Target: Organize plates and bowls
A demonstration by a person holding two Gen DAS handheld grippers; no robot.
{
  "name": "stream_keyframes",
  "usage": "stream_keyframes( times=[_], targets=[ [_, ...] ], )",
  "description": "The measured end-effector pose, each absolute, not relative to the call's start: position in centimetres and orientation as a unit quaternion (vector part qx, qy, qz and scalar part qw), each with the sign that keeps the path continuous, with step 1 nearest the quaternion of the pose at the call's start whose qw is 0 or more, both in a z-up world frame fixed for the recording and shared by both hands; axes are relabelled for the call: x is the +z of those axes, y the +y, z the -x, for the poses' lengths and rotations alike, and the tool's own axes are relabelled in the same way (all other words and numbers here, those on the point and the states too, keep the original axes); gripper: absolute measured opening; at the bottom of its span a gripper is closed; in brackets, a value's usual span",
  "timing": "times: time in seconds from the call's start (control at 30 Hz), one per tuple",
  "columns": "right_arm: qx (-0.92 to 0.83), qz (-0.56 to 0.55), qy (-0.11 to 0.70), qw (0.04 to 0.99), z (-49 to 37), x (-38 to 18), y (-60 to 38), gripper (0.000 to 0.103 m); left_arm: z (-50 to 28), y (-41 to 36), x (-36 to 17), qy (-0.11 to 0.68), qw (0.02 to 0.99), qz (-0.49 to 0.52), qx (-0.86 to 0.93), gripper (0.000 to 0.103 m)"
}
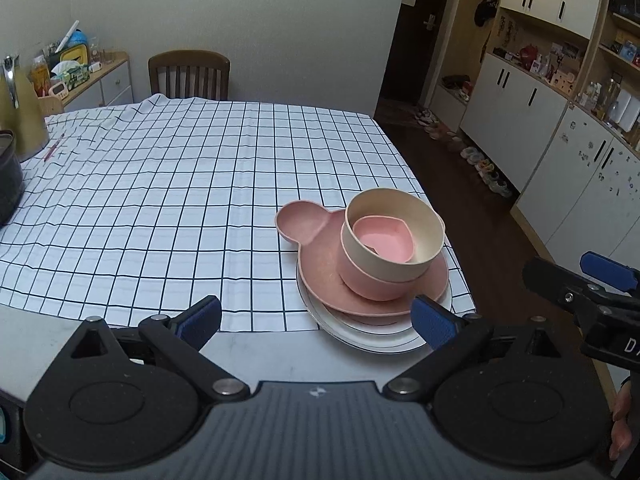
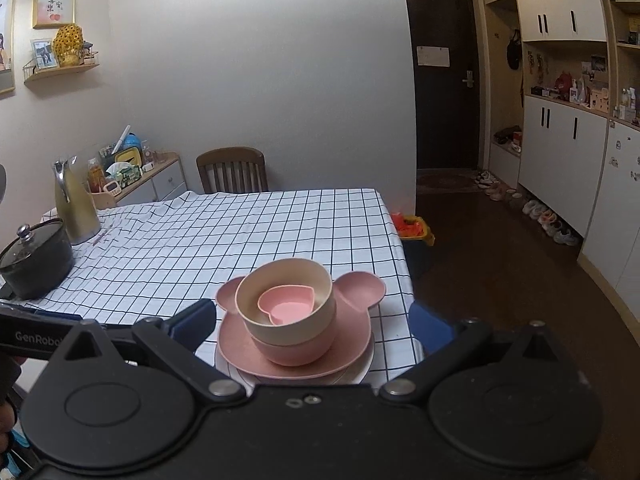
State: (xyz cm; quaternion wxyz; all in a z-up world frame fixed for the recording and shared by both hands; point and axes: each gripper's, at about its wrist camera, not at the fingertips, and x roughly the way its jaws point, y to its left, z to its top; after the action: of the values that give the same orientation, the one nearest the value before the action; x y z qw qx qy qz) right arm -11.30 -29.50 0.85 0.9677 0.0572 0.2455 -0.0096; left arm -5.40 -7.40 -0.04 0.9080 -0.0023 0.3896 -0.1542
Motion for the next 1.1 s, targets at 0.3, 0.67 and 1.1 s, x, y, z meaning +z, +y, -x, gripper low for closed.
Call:
stream_keyframes(
  times=[0.3, 0.67, 1.1],
  targets=[
    [-0.017, -0.066, 0.234, 0.970, 12.0, 0.7, -29.9, 0.103, 6.0, -7.7, -0.4, 0.387, 0.909, -0.004, -0.153, 0.101],
    [-0.022, -0.064, 0.250, 0.966, 11.5, 0.5, -29.5, 0.103, 5.8, -7.4, -0.4, 0.390, 0.909, 0.007, -0.147, 0.101],
    [-0.017, -0.062, 0.256, 0.964, 11.0, 0.6, -29.0, 0.102, 5.7, -6.7, -0.1, 0.386, 0.911, 0.013, -0.147, 0.101]
  ],
)
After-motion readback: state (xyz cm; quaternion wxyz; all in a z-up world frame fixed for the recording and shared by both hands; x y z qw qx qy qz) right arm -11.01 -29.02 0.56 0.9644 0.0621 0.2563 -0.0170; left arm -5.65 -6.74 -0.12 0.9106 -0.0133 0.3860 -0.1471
